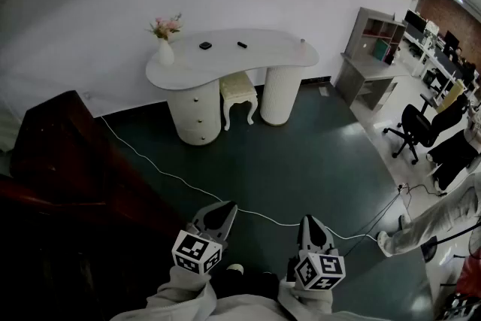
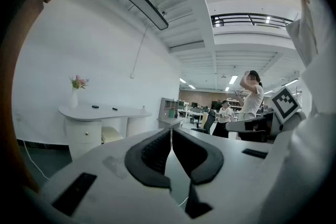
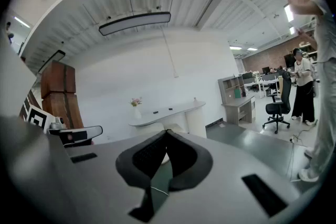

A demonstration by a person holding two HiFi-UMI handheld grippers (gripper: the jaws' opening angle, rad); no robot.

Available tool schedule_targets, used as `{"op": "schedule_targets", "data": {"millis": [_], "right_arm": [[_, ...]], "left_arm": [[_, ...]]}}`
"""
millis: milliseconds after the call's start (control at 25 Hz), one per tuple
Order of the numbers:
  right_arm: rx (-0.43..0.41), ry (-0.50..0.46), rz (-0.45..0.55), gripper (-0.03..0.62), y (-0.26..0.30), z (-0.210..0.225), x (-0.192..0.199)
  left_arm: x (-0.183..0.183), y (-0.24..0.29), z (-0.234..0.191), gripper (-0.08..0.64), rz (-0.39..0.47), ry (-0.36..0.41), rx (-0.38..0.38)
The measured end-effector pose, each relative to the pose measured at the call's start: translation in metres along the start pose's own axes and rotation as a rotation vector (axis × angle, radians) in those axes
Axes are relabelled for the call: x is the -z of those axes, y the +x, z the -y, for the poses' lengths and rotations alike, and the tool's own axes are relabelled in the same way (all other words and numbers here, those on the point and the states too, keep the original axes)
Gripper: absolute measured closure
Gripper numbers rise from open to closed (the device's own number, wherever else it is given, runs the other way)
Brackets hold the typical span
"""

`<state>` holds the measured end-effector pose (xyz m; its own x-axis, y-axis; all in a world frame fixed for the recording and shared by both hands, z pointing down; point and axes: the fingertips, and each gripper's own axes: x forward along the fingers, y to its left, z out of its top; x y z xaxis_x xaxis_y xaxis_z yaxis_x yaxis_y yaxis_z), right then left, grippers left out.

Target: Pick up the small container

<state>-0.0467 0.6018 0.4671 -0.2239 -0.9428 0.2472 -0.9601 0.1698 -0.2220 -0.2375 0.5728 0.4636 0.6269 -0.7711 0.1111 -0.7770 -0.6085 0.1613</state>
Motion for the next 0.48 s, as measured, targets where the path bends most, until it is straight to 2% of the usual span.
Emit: {"op": "schedule_targets", "data": {"millis": [280, 480], "right_arm": [[0.006, 0.036, 0.014, 0.54, 0.003, -0.011, 0.011], [0.038, 0.052, -0.014, 0.538, 0.0, -0.018, 0.031]], "left_arm": [[0.012, -0.011, -0.004, 0.54, -0.016, 0.002, 0.02], [0.032, -0.025, -0.006, 0.54, -0.052, -0.017, 0.03]]}}
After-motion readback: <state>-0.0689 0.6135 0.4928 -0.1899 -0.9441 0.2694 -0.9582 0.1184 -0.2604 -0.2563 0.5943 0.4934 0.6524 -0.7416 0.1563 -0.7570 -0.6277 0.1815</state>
